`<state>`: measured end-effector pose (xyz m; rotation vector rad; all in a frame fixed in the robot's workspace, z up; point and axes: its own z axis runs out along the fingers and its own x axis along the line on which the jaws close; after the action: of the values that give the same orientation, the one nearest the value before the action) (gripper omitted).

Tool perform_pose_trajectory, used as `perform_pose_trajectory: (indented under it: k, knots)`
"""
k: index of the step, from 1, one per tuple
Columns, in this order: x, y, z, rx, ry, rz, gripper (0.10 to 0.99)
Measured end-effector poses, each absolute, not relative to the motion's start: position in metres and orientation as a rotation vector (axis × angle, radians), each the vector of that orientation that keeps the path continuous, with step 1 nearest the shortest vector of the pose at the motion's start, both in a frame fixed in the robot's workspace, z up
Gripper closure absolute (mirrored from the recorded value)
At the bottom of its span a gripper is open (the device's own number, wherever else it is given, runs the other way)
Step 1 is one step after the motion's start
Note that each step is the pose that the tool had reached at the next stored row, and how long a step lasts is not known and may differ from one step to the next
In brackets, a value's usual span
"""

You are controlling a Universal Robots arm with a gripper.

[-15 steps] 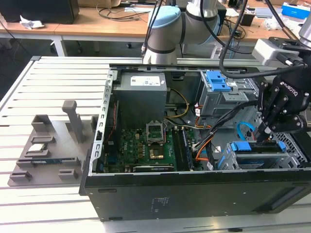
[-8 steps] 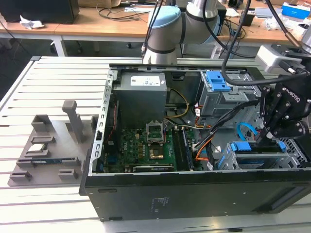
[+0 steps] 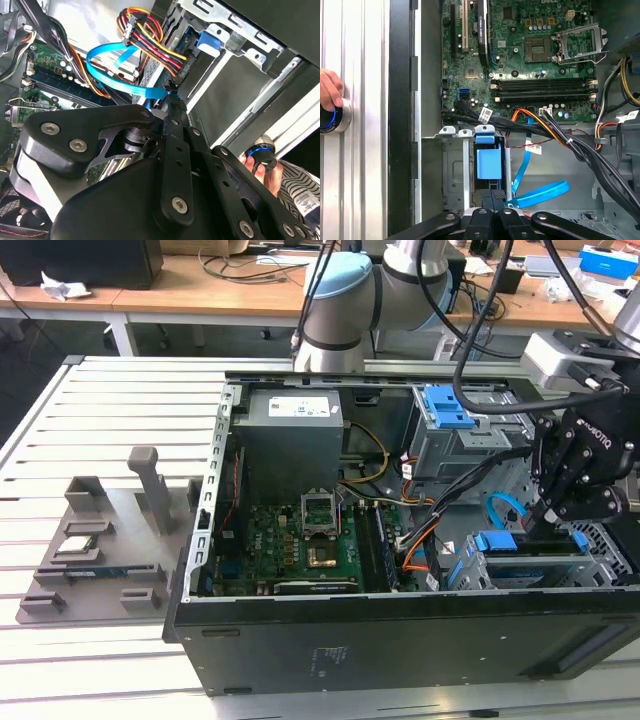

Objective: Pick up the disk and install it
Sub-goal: 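Insert the second disk wire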

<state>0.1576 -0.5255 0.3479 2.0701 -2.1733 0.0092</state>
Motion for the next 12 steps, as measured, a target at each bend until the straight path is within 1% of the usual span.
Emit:
perform_pose_trajectory:
  k: [12]
  knots:
    - [0.1552,-0.5255,0.3475,2.064,-2.179,0.008,0.984]
